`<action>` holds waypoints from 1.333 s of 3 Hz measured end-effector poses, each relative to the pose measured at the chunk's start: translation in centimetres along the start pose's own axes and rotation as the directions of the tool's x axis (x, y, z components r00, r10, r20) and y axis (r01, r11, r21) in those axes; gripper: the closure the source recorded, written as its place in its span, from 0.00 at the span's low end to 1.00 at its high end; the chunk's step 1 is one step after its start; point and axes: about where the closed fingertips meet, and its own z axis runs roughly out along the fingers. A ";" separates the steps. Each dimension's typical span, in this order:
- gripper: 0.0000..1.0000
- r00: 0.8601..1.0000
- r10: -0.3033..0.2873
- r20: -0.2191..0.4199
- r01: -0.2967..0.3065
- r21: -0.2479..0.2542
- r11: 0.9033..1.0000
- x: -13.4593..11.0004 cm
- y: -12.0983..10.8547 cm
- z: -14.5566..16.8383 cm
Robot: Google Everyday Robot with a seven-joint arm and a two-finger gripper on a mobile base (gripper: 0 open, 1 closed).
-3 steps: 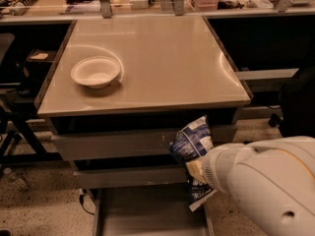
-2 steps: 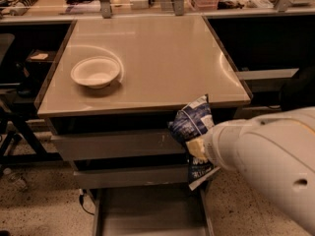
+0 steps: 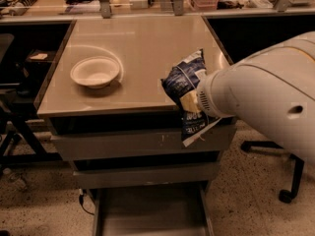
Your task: Pick blue chip bag from bottom drawer and place on counter
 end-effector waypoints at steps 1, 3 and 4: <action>1.00 1.000 0.004 -0.003 -0.004 0.003 1.000 -0.4 -0.4 0.2; 1.00 0.999 -0.010 -0.038 0.009 -0.017 1.000 -6.4 -3.9 4.0; 1.00 0.997 -0.039 -0.062 0.037 -0.023 0.999 -9.2 -4.8 6.2</action>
Offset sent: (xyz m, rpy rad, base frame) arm 0.0959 -0.0128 0.0348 0.0130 0.0282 0.0139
